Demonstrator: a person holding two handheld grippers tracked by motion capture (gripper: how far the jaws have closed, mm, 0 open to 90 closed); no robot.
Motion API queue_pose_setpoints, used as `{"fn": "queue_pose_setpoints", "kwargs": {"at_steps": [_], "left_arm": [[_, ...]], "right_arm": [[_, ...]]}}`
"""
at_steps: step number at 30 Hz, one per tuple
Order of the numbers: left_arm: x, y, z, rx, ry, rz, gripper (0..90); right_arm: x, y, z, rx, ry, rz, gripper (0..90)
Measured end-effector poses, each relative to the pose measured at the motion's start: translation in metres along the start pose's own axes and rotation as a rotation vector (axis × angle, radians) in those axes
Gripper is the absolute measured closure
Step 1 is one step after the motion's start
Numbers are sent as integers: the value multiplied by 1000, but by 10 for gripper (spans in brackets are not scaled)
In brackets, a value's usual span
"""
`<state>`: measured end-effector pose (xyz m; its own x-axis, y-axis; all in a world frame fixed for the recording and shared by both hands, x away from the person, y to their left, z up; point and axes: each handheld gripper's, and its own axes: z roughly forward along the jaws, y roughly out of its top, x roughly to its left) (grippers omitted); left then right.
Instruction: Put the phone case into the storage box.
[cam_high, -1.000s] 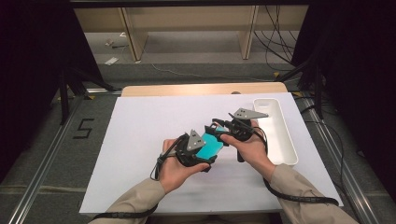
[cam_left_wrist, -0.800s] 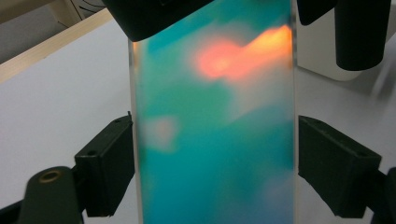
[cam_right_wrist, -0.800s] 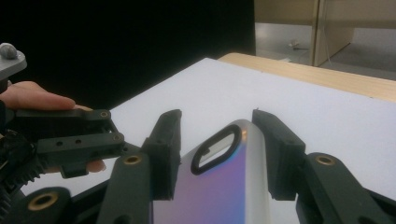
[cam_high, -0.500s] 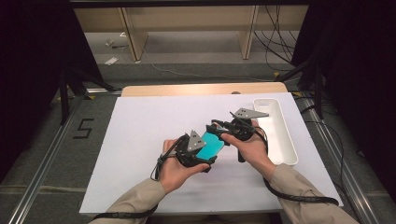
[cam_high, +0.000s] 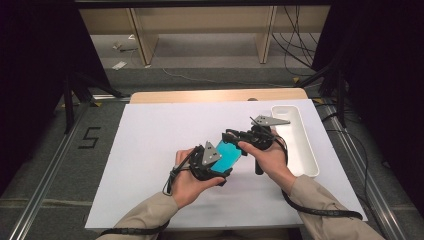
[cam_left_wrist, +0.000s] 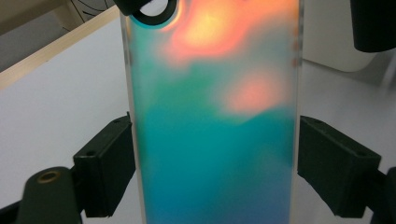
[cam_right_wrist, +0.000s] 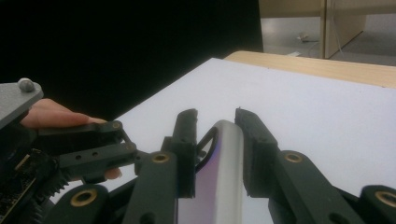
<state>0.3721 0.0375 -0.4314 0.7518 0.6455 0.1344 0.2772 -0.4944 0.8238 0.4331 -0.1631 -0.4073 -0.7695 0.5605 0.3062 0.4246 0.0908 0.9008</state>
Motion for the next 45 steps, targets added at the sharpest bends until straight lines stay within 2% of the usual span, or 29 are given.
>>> {"fn": "queue_pose_setpoints", "kwargs": {"at_steps": [8, 11, 13, 14, 15, 16, 17, 18, 23, 28, 31, 36, 45], "left_arm": [[1, 0, 0, -9, 20, 40, 165], [-2, 0, 1, -19, -12, 24, 164], [-2, 0, 0, -38, -17, 36, 162], [-1, 1, -1, -46, -17, 40, 182], [0, 1, -2, -56, -15, 50, 249], [2, 1, -3, -75, -19, 50, 241], [4, 2, -4, -85, -25, 45, 207], [5, 2, -4, -90, -31, 42, 191], [6, -1, -3, -100, -73, 25, 152], [10, -5, -2, -109, -106, 6, 143], [13, -7, -2, -111, -125, -16, 143], [15, -9, -2, -121, -141, -30, 153], [17, -10, -2, -120, -137, -30, 158]], "right_arm": [[1, 1, -2, 0, 19, 29, 742], [3, 2, -4, -14, 37, 70, 764], [5, 3, -6, -26, 41, 91, 776], [5, 4, -8, -34, 49, 98, 801], [6, 6, -9, -28, 58, 94, 802], [7, 7, -10, -29, 34, 50, 802], [7, 8, -11, -34, 44, 66, 801], [7, 9, -11, -38, 49, 60, 801], [7, 13, -14, -29, 31, 7, 801], [6, 18, -17, 3, 33, -69, 800], [4, 20, -18, 8, 46, -89, 799], [1, 22, -20, 33, 64, -129, 799], [0, 25, -20, 76, 99, -218, 799]]}}
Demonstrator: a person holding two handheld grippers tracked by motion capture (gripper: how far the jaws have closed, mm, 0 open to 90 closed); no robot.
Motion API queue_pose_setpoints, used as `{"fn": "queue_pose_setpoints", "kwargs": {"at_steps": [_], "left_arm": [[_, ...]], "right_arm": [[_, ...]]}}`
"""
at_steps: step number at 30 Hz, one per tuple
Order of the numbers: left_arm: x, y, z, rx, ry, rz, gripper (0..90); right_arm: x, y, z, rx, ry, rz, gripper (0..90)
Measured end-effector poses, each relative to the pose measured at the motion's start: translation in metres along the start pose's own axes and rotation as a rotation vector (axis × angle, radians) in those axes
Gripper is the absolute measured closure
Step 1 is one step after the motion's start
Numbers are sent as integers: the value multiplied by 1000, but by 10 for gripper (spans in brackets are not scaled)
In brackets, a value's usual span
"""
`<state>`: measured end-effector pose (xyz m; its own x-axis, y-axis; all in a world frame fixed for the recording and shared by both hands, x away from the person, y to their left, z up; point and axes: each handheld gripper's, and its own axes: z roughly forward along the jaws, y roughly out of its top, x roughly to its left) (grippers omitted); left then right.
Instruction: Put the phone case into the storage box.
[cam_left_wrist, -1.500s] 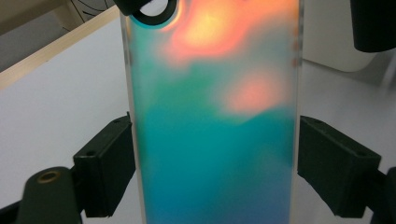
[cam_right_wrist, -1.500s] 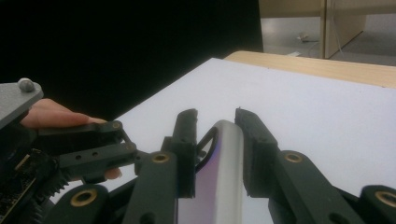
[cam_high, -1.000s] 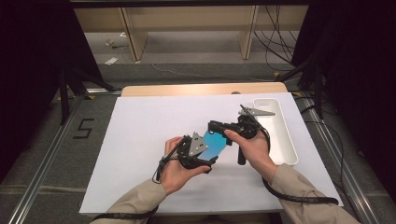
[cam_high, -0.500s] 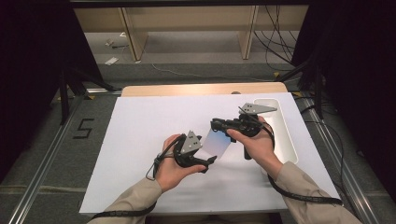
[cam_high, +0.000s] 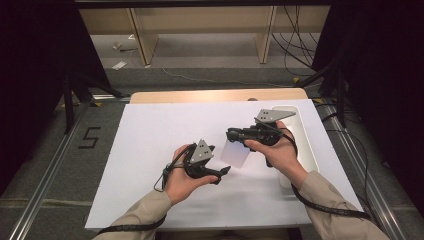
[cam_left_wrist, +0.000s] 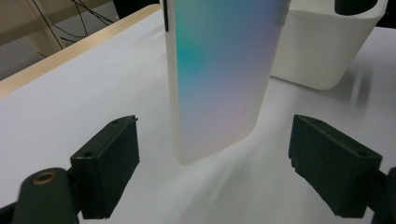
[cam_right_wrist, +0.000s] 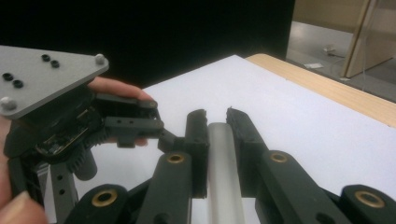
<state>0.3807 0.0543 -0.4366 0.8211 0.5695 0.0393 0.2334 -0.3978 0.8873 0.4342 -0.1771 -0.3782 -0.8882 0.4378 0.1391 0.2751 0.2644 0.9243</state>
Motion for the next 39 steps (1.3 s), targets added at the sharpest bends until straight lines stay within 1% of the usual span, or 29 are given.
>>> {"fn": "queue_pose_setpoints", "kwargs": {"at_steps": [8, 15, 33, 39], "left_arm": [[0, 0, 0, -1, 1, 3, 158], [0, 0, 0, -2, 1, 2, 161], [-1, 0, 1, 0, -4, 3, 164], [0, -1, 1, 2, -5, 2, 164]], "right_arm": [[-1, 1, 0, 32, 22, -35, 798], [-1, 1, 0, 56, 41, -78, 798], [0, 2, 1, 85, 49, -97, 798], [1, 2, 2, 95, 70, -100, 798]]}}
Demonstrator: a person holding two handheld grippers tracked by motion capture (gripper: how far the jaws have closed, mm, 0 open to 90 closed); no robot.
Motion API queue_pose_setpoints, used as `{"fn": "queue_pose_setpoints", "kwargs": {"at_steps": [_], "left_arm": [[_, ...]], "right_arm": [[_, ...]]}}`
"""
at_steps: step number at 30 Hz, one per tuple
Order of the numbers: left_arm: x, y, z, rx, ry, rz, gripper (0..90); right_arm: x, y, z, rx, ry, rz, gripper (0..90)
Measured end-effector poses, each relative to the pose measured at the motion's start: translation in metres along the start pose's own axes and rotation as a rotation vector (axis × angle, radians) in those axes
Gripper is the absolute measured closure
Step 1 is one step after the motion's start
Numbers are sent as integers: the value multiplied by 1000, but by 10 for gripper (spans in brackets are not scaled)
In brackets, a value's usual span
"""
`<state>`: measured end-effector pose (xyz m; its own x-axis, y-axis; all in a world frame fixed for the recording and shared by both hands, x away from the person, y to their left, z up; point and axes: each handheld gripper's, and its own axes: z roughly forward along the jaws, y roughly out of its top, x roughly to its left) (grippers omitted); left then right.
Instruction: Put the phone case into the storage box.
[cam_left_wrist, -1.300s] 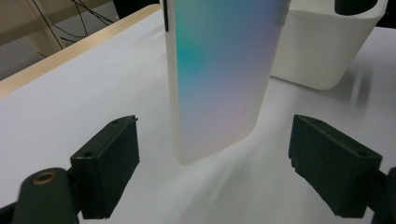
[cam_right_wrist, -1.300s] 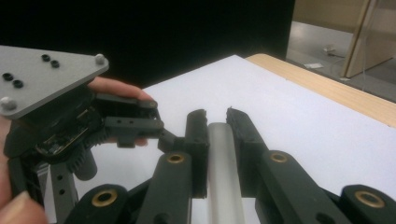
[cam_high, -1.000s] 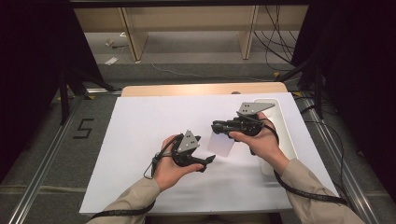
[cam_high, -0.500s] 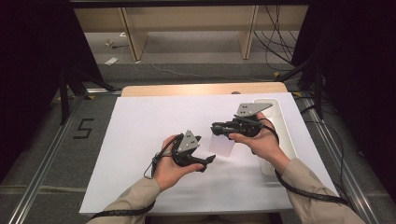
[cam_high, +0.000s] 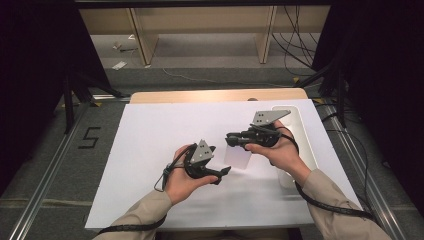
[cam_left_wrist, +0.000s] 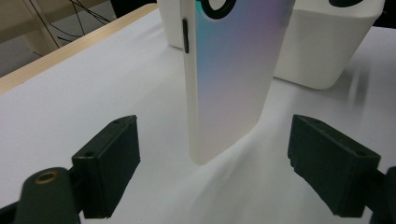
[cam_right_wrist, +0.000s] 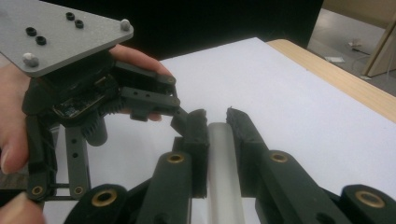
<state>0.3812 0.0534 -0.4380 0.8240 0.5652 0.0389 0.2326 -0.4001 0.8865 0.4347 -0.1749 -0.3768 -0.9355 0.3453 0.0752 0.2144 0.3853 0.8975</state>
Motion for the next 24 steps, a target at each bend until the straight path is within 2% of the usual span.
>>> {"fn": "queue_pose_setpoints", "kwargs": {"at_steps": [18, 24], "left_arm": [[-1, 0, 0, -5, -3, 3, 174], [-2, -2, 2, 7, -25, -2, 198]], "right_arm": [[3, 2, 1, 25, 39, -18, 798], [4, 3, 1, 24, 57, -21, 798]]}}
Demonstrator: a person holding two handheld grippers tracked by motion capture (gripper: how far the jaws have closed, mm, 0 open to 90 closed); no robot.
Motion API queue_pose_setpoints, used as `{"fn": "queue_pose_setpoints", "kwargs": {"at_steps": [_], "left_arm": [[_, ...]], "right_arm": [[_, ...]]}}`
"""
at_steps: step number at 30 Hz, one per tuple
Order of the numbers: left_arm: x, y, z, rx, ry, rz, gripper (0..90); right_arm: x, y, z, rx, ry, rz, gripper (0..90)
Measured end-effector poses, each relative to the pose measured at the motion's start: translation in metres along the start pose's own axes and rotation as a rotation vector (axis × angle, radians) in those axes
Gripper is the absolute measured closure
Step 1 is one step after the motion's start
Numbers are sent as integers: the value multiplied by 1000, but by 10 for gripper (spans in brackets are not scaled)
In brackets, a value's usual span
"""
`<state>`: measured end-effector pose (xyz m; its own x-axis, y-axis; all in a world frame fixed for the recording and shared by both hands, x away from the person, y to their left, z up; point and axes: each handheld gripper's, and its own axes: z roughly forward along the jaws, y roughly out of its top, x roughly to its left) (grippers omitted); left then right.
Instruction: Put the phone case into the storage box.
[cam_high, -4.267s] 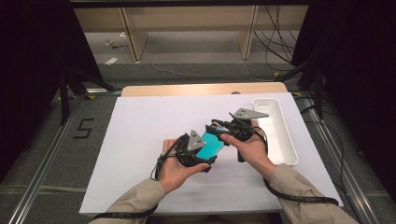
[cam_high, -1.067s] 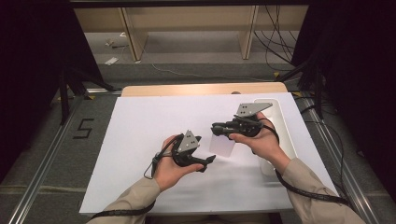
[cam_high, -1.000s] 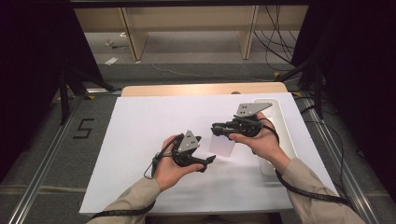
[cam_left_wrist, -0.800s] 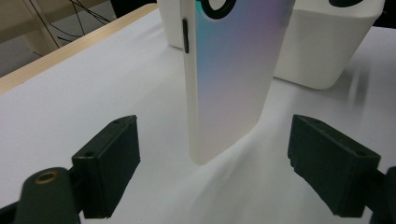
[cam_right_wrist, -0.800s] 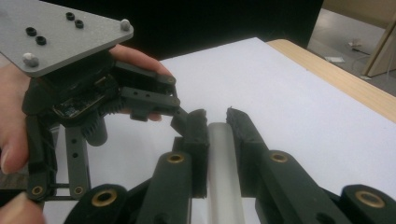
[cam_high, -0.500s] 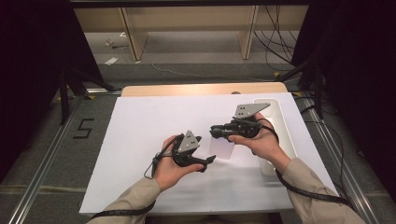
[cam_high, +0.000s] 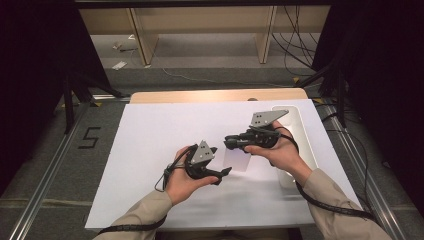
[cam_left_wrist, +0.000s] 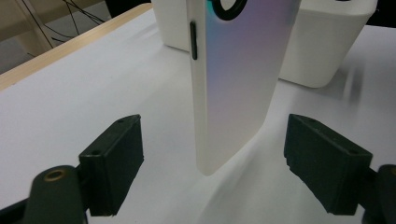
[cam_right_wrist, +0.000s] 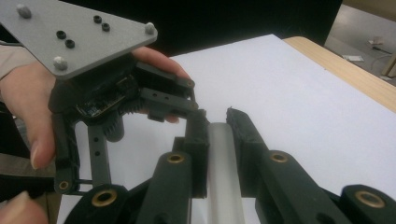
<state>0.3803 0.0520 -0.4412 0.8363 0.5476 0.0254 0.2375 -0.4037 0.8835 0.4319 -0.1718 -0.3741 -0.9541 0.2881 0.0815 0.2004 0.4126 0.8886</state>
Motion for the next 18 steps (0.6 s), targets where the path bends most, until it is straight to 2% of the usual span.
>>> {"fn": "queue_pose_setpoints", "kwargs": {"at_steps": [18], "left_arm": [[1, -7, 7, 35, -32, 8, 233]], "right_arm": [[3, 3, 1, -1, 26, -7, 798]]}}
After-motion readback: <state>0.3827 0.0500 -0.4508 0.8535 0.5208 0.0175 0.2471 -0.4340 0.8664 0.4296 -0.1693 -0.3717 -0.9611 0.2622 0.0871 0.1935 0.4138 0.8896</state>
